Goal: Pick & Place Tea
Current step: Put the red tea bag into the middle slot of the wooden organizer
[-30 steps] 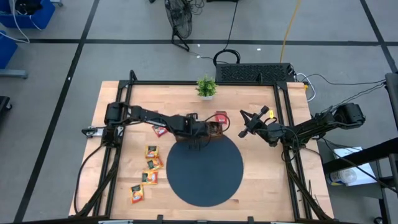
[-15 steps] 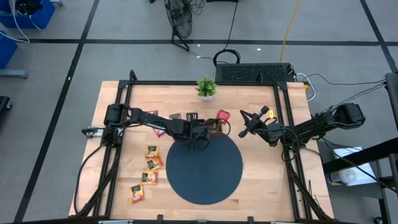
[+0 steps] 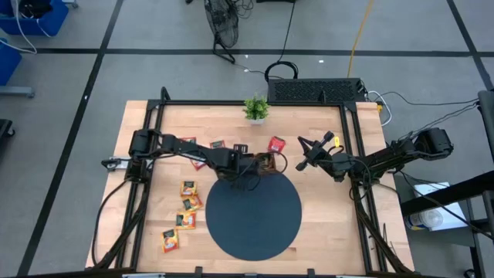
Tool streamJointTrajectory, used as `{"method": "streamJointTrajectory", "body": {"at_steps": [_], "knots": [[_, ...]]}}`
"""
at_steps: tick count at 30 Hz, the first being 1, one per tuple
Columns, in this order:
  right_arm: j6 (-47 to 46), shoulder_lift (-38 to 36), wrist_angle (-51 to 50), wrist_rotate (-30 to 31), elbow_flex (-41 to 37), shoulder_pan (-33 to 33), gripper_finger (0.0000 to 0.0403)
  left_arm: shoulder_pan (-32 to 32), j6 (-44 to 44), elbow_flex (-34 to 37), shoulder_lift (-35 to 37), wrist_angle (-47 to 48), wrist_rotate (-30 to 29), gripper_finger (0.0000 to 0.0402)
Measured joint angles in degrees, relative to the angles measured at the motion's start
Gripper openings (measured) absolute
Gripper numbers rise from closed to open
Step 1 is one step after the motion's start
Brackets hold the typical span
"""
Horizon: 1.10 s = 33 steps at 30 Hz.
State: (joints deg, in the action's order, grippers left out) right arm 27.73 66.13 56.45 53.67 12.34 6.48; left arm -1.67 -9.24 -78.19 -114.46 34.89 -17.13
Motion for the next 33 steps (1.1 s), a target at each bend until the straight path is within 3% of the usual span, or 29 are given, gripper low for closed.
{"method": "streamJointTrajectory", "body": {"at_steps": [7, 15, 20, 26, 29, 33], "knots": [[0.0, 0.0, -0.1, 0.0, 0.0, 0.0, 0.0000, 0.1, -4.2, -4.8, 0.0, 4.0, 7.1, 0.0005], [0.0, 0.0, -0.1, 0.0, 0.0, 0.0, 0.0000, 0.2, -5.0, -5.3, 0.0, 3.8, 12.5, 0.0003], [0.0, 0.0, -0.1, 0.0, 0.0, 0.0, 0.0000, 0.2, -4.9, -5.3, 0.0, 3.7, 13.0, 0.0008], [-4.3, 0.0, -0.6, -0.3, 0.0, -0.3, 0.0001, 0.5, -4.7, -5.3, 1.8, 2.8, 9.6, 0.0005], [-6.8, 0.0, -3.4, -5.8, 0.0, -2.5, 0.0014, 1.4, -3.4, -5.3, 5.0, 1.3, 9.6, 0.0018], [-13.7, 0.0, -10.1, -17.2, 1.6, -7.9, 0.0070, 2.4, -3.4, -3.8, 10.5, -2.5, 9.7, 0.0023]]}}
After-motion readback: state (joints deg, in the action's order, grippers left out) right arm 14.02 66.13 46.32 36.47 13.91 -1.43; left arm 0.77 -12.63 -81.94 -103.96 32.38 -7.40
